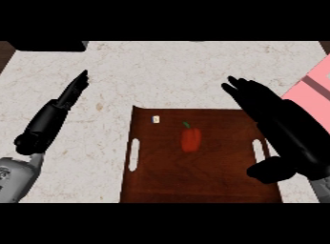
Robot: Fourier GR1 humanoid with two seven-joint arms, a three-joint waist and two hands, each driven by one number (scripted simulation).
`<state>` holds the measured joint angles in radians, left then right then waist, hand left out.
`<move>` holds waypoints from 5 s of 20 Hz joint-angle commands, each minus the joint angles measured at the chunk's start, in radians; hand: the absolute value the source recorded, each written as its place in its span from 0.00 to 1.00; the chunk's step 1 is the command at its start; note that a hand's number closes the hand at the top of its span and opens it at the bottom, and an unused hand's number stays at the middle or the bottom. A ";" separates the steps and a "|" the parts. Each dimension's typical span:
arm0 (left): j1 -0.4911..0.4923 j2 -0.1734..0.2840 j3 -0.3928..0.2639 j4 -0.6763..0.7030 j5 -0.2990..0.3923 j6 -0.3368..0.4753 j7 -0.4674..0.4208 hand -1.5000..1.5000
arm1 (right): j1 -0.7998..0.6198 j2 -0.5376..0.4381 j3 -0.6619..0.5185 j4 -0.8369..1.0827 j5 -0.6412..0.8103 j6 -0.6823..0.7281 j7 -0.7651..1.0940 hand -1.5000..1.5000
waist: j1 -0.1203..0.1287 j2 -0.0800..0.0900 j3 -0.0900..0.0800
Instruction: Pick the bell pepper from the tray and place it in the cardboard box
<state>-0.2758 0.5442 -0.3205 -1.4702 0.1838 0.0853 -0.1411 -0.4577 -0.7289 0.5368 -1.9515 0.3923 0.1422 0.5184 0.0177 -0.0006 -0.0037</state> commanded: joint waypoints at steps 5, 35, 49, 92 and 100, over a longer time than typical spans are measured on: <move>-0.028 -0.004 0.023 -0.005 0.008 -0.043 0.031 0.50 | -0.213 0.231 0.229 0.041 0.068 0.275 0.401 0.00 | 0.002 -0.002 0.001; 0.056 -0.103 0.099 -0.051 -0.123 -0.080 0.028 0.50 | -0.248 0.661 0.212 0.494 0.327 0.411 0.512 0.00 | -0.013 0.000 0.003; 0.043 -0.158 0.180 -0.048 -0.188 -0.166 0.048 0.50 | -0.142 0.699 0.101 0.563 0.501 0.433 0.310 0.00 | -0.016 0.000 0.004; 0.061 -0.273 0.291 -0.102 -0.283 -0.259 0.094 0.50 | 0.006 0.518 -0.127 0.389 0.664 0.030 -0.372 1.00 | -0.027 -0.005 0.004; 0.110 -0.228 0.338 -0.122 -0.258 -0.303 0.082 0.50 | -0.015 0.495 -0.322 0.080 0.630 0.149 -0.172 1.00 | -0.030 -0.009 0.003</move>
<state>-0.1922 0.3023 0.0042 -1.5586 -0.0835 -0.2069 -0.0695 -0.4590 -0.2260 0.3107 -1.7391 1.0418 0.2516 0.2541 -0.0097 -0.0056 -0.0002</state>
